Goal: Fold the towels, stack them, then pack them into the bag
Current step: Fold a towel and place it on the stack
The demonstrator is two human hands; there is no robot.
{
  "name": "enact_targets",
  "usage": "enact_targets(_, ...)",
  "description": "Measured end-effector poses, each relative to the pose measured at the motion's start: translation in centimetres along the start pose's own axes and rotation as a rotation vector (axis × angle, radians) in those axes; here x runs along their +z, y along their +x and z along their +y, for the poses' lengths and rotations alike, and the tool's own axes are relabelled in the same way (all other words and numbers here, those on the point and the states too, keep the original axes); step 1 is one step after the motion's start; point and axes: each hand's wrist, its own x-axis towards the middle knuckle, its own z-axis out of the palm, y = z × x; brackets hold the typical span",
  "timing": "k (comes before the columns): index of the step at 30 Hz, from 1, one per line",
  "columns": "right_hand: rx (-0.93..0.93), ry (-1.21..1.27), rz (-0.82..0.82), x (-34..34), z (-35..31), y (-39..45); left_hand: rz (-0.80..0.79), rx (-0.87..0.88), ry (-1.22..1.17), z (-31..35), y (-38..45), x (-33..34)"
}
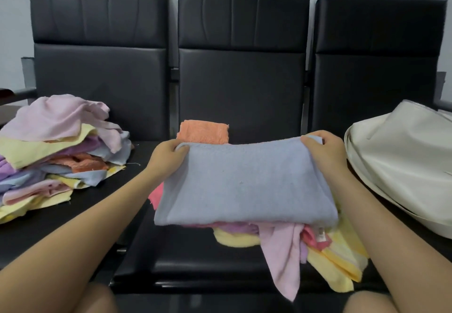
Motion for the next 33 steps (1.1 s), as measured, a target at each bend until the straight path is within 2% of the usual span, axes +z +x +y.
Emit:
enact_targets(4,-0.013,-0.080,0.020,1.6,1.9,2.8,0.018,0.058,0.063,-1.1,1.6,1.6)
enact_targets(8,0.073,-0.309,-0.128,3.2,6.2,3.1,-0.186,0.080,0.317,-4.1,1.8,2.8)
enact_targets(11,0.173,-0.322,-0.153,3.5,7.6,2.8,-0.296,0.026,0.446,-5.4,1.7,2.8)
enact_targets(17,0.178,-0.295,-0.129,2.8,7.4,2.5,-0.187,0.072,0.332,-4.3,1.7,2.8)
enact_targets(23,0.302,-0.149,-0.169,0.7,5.8,0.8,-0.064,0.174,0.174,0.7,-0.1,3.6)
enact_targets(28,0.535,-0.039,-0.288,-1.8,4.4,-0.6,-0.070,0.395,0.119,5.9,-3.7,5.2)
enact_targets(30,0.536,-0.046,-0.342,-2.6,4.5,-1.1,-0.110,0.497,0.136,7.5,-5.1,6.1)
enact_targets(33,0.450,-0.008,-0.344,-2.9,4.5,-1.9,-0.218,0.563,0.321,8.5,-6.8,7.8)
